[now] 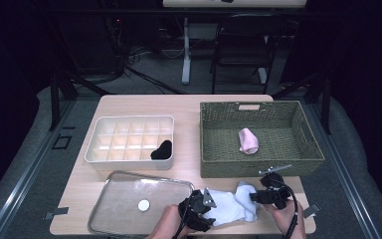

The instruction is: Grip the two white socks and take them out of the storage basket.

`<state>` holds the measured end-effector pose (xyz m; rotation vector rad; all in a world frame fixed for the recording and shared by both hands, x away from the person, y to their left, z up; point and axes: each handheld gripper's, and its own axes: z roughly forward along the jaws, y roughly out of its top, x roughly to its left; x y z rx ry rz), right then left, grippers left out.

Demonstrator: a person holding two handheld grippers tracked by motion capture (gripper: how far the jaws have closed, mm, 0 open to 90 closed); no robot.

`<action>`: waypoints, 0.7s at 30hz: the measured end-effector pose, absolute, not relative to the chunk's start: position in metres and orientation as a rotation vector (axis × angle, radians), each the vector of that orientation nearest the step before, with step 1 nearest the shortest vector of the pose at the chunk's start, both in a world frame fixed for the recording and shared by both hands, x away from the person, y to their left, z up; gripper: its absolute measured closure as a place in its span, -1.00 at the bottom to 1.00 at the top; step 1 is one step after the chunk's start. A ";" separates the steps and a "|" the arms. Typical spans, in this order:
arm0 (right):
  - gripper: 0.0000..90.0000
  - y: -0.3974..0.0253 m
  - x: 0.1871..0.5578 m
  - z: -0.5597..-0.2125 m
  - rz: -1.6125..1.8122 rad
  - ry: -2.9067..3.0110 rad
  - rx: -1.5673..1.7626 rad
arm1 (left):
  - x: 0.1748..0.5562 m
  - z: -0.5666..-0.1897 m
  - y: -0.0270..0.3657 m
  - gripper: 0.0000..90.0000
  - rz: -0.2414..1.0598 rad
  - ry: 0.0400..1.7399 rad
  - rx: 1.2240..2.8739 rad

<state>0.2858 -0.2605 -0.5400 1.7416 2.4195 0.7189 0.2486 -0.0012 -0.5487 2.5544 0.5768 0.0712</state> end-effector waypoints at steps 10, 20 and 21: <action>0.61 -0.262 0.271 -0.512 0.673 2.269 1.650 | 0.249 -0.556 -0.003 0.65 0.058 0.590 2.576; 0.58 -0.277 0.279 -0.530 0.447 2.247 1.758 | 0.248 -0.555 -0.002 0.73 0.065 0.575 2.569; 0.53 -0.278 0.279 -0.529 0.474 2.241 1.762 | 0.248 -0.555 -0.002 0.74 0.072 0.574 2.569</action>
